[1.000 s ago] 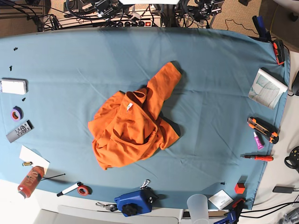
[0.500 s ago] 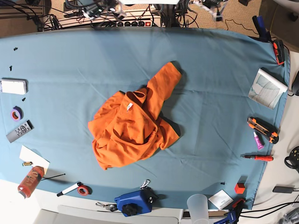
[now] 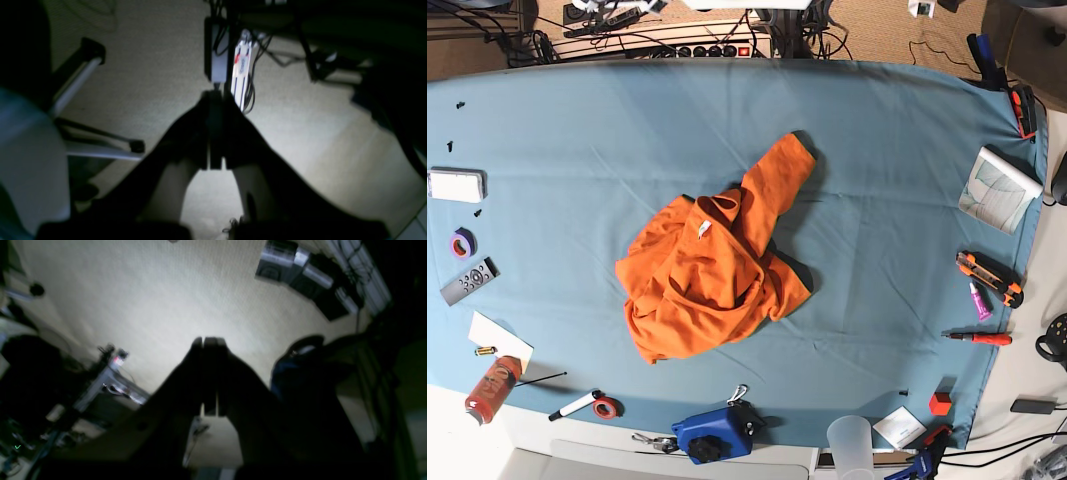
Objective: Layout the t-shirt on the table in an organized manner, then fold the t-shirt properly
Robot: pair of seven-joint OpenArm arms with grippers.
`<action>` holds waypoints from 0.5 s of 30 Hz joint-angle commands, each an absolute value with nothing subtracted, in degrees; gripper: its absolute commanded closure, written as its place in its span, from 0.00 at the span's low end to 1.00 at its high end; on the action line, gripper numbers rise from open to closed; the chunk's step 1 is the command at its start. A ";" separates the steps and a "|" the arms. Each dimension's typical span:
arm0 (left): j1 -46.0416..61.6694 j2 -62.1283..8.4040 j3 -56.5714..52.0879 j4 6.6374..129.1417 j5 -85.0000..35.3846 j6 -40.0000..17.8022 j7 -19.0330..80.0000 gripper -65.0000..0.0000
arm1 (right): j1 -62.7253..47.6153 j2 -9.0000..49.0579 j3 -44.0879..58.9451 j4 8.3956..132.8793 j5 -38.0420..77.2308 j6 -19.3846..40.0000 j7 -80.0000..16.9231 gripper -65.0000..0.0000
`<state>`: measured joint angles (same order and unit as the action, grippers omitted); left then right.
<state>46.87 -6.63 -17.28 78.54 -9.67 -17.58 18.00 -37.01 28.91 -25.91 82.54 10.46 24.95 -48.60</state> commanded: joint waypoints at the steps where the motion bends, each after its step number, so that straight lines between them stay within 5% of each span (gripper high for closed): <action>1: 49.52 -6.85 -17.43 81.91 -10.57 -17.87 18.85 1.00 | -38.87 29.69 -24.49 84.88 11.49 24.93 -49.19 1.00; 15: 65.08 -6.85 -17.45 118.26 -11.79 -17.82 39.48 1.00 | -57.54 29.69 1.69 114.56 23.22 25.34 -54.87 1.00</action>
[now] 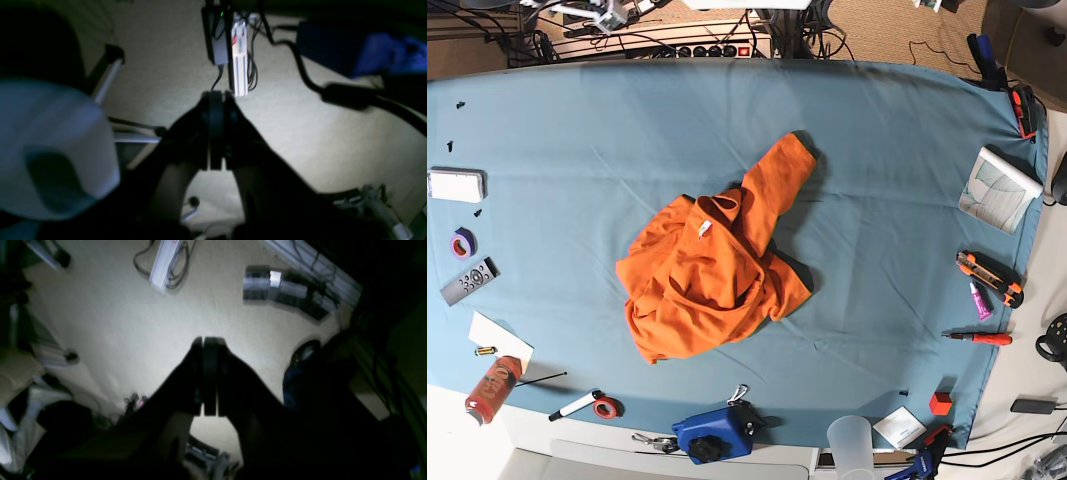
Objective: Layout the t-shirt on the table in an organized manner, then fold the t-shirt properly
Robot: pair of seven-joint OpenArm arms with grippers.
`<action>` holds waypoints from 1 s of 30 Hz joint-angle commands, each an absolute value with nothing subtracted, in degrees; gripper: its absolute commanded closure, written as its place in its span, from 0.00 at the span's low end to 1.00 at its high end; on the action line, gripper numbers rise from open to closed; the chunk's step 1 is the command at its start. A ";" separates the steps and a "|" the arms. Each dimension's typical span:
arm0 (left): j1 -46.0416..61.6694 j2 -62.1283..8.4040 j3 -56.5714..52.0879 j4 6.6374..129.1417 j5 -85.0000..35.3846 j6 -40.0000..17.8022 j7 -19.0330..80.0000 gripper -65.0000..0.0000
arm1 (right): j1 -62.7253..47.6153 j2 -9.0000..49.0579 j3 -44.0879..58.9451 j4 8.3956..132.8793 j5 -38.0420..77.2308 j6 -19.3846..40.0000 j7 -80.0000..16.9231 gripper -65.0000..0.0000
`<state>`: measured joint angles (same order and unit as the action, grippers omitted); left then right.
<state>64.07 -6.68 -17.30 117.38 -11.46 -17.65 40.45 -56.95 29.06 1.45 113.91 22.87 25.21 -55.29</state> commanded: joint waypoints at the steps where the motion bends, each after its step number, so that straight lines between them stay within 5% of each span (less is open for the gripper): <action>1: 65.06 -6.85 -17.45 120.53 -11.77 -17.87 40.80 1.00 | -57.80 29.67 3.16 116.81 24.03 25.82 -55.11 1.00; 9: 61.71 -6.85 -17.43 134.52 -11.60 -17.87 41.06 1.00 | -54.50 29.65 10.31 130.65 26.11 26.33 -55.24 1.00; 24: 45.67 -6.87 -17.43 135.00 -11.62 -21.71 33.32 1.00 | -40.36 25.50 10.52 132.75 22.81 26.33 -55.07 1.00; 27: 43.48 -6.87 -17.43 135.00 -11.62 -24.12 33.28 0.98 | -39.66 25.50 10.50 132.75 21.17 26.33 -53.84 0.79; 30: 42.11 -7.31 -17.43 135.00 -11.62 -24.01 31.09 0.79 | -39.64 25.39 10.50 132.75 19.94 26.24 -50.22 0.62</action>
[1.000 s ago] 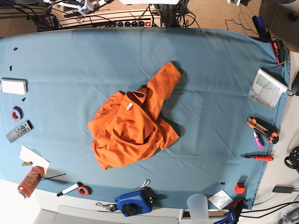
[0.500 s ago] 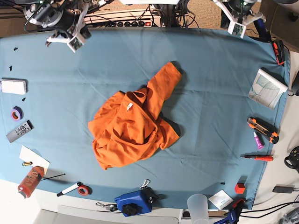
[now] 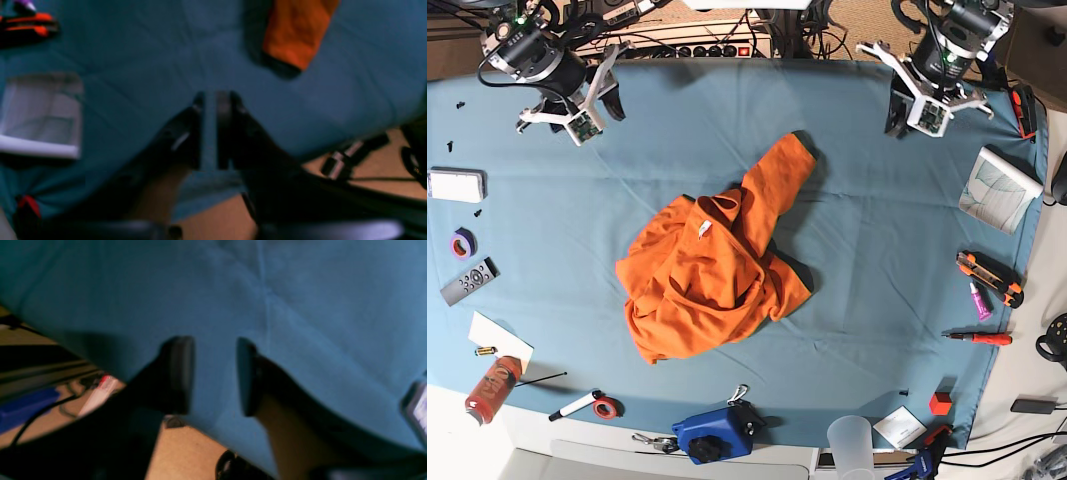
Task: Layout the t-shirt on the table in an organized manner, then fold the t-shirt properly
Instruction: 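Move the right gripper down onto the orange t-shirt and grasp it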
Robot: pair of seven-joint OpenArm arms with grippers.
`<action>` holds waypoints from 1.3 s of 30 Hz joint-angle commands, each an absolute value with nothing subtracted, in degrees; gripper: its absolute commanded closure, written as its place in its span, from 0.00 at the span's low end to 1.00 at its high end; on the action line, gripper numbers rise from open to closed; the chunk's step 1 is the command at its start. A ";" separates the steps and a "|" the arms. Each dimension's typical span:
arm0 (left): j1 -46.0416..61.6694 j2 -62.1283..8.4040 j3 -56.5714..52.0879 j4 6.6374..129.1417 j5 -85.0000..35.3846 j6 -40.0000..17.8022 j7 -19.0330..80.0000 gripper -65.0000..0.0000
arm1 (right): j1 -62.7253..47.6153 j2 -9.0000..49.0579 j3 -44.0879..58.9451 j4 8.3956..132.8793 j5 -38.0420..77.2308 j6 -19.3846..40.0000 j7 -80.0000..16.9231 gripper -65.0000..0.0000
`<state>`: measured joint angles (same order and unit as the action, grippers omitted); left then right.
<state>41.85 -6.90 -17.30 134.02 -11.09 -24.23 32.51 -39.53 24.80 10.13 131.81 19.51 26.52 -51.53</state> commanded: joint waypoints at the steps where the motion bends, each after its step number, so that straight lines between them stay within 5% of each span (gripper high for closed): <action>1: 41.67 -7.75 -17.43 135.00 -11.60 -24.03 30.41 0.75 | -39.46 25.36 10.50 132.75 19.88 26.11 -48.29 0.62; 12: 39.00 -9.72 -17.43 135.00 -11.62 -23.00 29.93 0.73 | -20.47 20.32 9.96 127.63 23.86 23.55 -47.48 0.62; 22: 39.03 -9.69 -17.43 135.00 -11.62 -23.00 29.93 0.73 | -6.22 14.22 -5.17 111.28 17.37 23.90 -47.79 0.62; 37: 38.87 -9.69 -17.43 135.00 -11.64 -23.00 29.91 0.73 | -3.64 7.29 -10.55 99.31 11.97 21.65 -48.23 0.62; 39: 38.87 -9.69 -17.43 135.00 -11.64 -23.00 29.91 0.73 | -3.62 7.29 -10.55 99.31 11.97 21.65 -47.99 0.69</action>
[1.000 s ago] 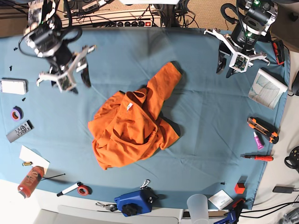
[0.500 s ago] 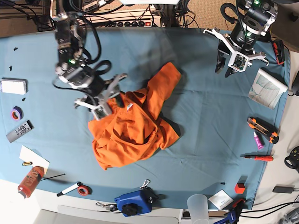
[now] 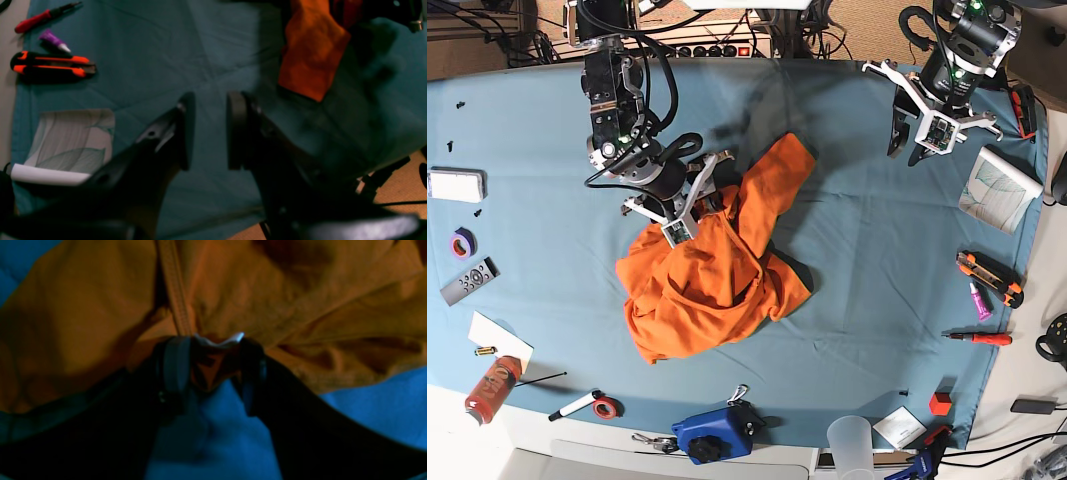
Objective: Layout the t-shirt on the table in an organized manner, then fold the t-shirt properly
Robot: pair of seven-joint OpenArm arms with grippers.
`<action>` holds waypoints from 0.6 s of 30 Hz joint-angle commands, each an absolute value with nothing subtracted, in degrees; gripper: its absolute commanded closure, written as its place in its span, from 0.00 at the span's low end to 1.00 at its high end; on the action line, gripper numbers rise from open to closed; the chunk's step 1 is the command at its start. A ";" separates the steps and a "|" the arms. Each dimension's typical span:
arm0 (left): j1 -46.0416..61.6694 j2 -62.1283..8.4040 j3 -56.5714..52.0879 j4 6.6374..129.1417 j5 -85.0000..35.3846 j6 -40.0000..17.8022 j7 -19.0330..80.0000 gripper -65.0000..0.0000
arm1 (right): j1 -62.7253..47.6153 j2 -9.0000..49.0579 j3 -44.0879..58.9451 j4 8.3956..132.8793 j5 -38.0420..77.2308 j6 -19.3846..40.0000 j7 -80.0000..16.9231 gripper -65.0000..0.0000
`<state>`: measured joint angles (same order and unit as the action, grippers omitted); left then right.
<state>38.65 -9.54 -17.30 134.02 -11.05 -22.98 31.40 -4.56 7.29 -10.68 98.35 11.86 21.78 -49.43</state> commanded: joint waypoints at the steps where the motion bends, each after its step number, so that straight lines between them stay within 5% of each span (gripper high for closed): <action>1: 38.87 -9.69 -17.43 135.00 -11.64 -23.00 29.93 0.73 | -3.60 7.29 -10.55 99.33 11.97 21.61 -48.01 0.79; 3: 38.87 -9.69 -17.43 135.00 -11.64 -23.00 29.91 0.73 | -3.36 7.29 -10.48 99.42 11.94 21.58 -48.51 1.00; 10: 38.87 -9.69 -17.43 135.00 -11.64 -23.00 29.93 0.73 | 0.56 7.29 -8.27 106.06 11.97 21.52 -50.61 1.00; 18: 38.87 -9.69 -17.39 135.00 -12.49 -23.03 29.93 0.73 | 1.76 7.31 6.35 112.99 13.85 21.15 -50.81 1.00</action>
